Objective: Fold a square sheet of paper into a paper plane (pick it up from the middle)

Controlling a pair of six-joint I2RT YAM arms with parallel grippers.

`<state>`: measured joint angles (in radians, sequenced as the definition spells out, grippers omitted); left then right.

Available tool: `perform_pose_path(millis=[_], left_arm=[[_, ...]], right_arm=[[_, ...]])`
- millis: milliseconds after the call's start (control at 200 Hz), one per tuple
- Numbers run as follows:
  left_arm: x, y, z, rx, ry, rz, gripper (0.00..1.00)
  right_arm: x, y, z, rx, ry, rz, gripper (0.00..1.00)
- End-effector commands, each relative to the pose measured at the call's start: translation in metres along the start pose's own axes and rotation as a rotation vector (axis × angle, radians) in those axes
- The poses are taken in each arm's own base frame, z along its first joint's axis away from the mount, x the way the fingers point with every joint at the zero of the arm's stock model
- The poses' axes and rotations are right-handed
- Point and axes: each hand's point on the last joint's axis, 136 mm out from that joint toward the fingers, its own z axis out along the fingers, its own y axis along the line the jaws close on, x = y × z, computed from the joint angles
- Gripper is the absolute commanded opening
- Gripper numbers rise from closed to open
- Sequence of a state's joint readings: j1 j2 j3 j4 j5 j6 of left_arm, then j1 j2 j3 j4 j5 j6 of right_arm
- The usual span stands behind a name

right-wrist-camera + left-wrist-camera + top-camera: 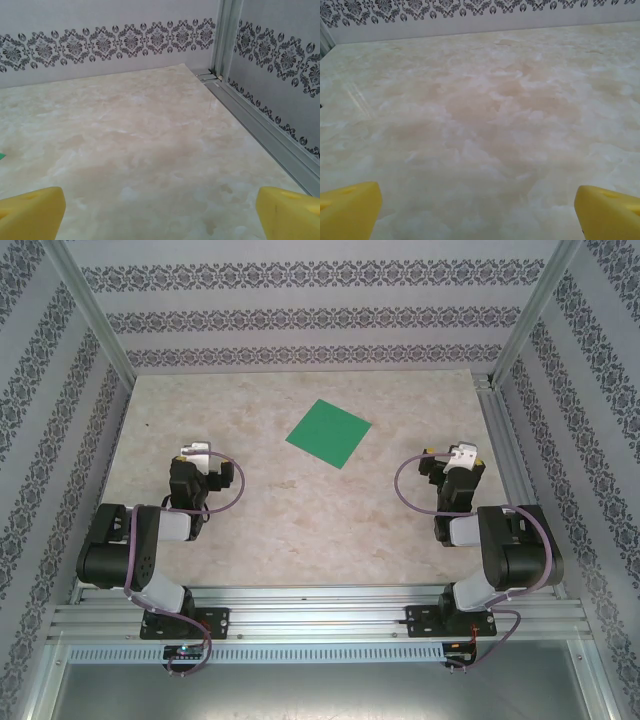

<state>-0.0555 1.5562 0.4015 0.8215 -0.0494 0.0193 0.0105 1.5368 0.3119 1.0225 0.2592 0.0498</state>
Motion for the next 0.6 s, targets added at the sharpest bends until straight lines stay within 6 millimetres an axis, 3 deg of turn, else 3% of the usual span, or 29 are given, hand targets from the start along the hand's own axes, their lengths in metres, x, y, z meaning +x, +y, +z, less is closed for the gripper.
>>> perform_pose_path(millis=[0,599], left_arm=[[-0.0074,-0.0066,0.0031,0.025,-0.015,0.017,1.0],[-0.007,-0.0066,0.0031,0.025,-0.014,0.015,1.0]], right_arm=[[-0.01,0.0012,0.0027,-0.009,-0.033,-0.001,0.98],[-0.0095,0.0012,0.0037,-0.008,-0.027,-0.002,0.98]])
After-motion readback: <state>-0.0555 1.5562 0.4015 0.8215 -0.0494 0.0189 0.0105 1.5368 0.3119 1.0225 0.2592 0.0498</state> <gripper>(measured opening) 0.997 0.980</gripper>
